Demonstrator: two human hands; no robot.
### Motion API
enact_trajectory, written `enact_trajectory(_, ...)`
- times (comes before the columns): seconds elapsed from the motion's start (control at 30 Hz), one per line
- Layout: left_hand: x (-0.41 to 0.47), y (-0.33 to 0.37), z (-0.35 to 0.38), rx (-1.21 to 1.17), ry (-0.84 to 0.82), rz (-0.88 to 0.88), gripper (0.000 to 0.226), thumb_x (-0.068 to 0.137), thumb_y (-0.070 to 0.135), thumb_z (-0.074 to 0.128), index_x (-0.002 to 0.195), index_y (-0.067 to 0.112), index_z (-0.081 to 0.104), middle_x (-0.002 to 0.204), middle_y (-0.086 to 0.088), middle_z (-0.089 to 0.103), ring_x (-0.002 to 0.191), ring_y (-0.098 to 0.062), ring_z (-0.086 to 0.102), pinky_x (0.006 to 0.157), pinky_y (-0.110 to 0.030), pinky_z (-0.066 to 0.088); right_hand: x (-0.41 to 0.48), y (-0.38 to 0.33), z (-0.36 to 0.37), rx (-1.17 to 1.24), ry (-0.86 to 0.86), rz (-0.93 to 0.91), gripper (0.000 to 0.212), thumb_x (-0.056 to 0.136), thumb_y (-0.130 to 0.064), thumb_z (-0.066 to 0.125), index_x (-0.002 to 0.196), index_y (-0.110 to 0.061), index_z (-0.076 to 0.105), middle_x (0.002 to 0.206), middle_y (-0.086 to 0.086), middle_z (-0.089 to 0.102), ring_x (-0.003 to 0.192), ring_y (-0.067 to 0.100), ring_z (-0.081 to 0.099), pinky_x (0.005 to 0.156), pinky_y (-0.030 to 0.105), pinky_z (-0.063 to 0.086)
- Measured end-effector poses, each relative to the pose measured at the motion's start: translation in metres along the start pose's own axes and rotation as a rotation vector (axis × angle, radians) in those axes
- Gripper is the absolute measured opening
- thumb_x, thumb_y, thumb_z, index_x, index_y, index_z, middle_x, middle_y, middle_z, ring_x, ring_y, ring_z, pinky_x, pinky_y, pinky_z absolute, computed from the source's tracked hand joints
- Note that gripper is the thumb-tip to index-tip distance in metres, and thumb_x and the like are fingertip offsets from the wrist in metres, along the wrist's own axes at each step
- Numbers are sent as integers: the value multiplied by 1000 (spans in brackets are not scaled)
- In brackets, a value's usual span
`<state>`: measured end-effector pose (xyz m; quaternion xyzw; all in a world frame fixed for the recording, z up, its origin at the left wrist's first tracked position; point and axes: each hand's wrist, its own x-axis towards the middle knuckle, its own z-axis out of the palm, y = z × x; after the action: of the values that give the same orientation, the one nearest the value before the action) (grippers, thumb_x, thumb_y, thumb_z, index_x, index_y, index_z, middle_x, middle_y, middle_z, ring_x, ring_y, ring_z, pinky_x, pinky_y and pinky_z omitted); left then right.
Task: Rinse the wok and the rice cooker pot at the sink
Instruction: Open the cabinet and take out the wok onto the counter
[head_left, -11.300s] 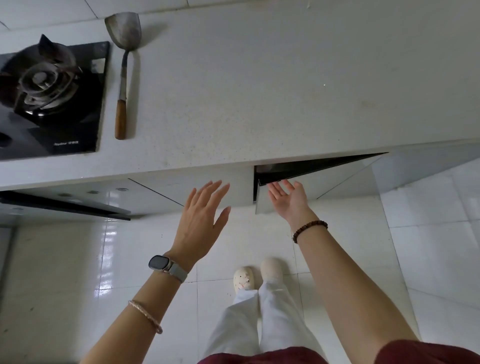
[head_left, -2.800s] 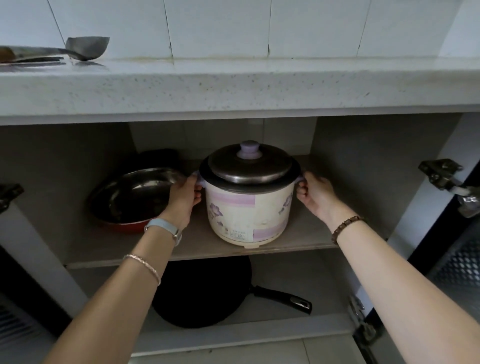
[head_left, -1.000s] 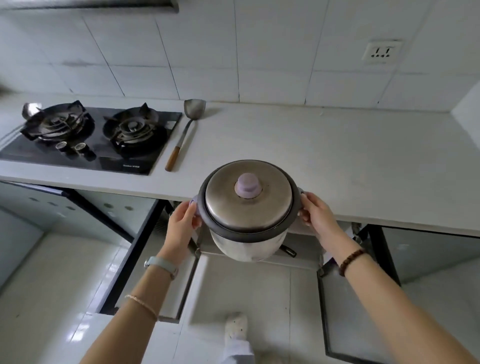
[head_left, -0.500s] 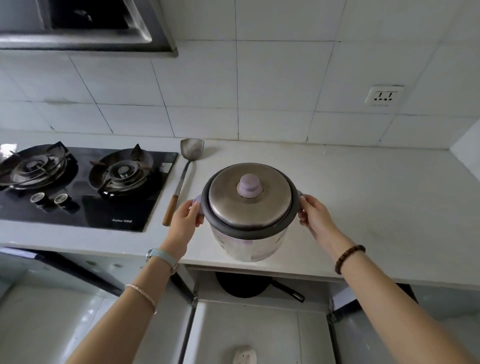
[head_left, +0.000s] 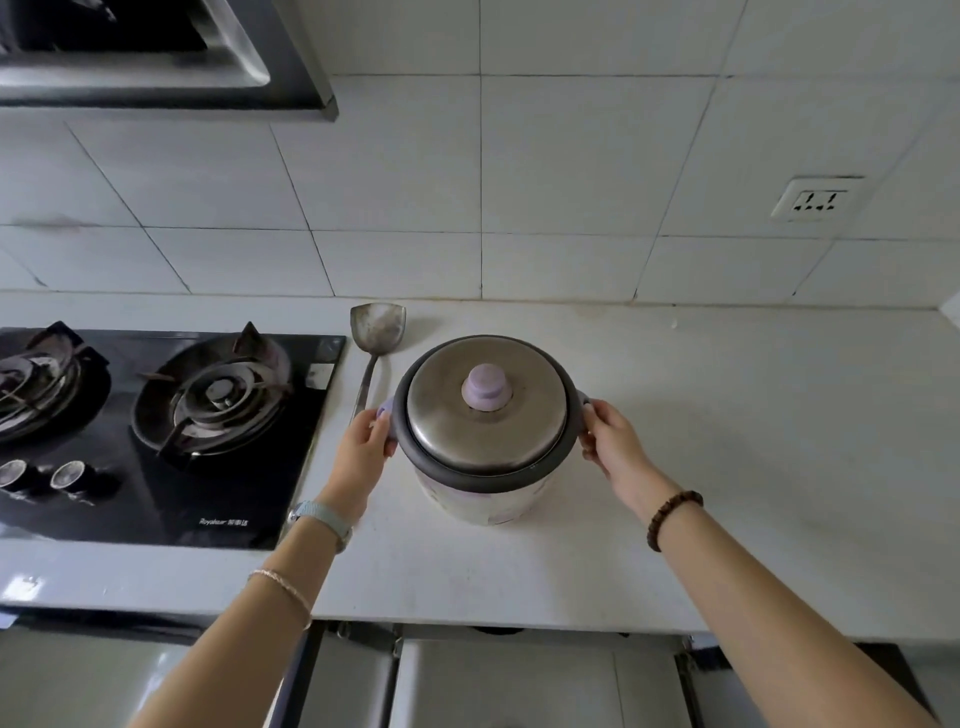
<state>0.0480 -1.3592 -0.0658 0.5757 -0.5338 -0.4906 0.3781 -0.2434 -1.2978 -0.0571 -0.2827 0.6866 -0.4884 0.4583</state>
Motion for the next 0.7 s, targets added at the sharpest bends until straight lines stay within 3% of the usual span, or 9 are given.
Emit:
enact_trajectory(0.1, 10, -1, -1, 3, 8, -11, 29, 105, 25, 38, 83, 12, 52, 65, 1, 44, 61, -12, 38, 63, -24, 34, 10, 0, 8, -1, -7, 12, 21, 104, -21, 39, 96, -19, 59, 63, -3, 44, 55, 11, 36, 53, 25, 32)
enact_trajectory(0.3, 23, -4, -3, -34, 17, -36, 28, 105, 25, 38, 83, 16, 53, 63, 2, 43, 59, -11, 37, 62, -26, 33, 21, -4, 14, -24, -10, 33, 24, 104, -23, 38, 112, -14, 59, 66, -3, 46, 57, 11, 39, 54, 25, 34)
enact_trajectory(0.53, 18, 0, -1, -57, 39, -75, 30, 105, 26, 38, 81, 14, 52, 63, 2, 47, 59, -14, 39, 59, -27, 35, 16, -8, 14, -58, 0, 90, 29, 104, -31, 37, 112, -12, 57, 69, 0, 49, 57, 13, 41, 55, 26, 38)
enact_trajectory(0.7, -3, 2, -3, -162, 121, -147, 25, 103, 24, 39, 113, 8, 56, 80, -5, 61, 65, -14, 50, 62, -24, 44, -1, -6, 9, -19, 69, 94, 27, 101, -36, 44, 114, -14, 54, 83, 3, 60, 62, 14, 50, 57, 26, 44)
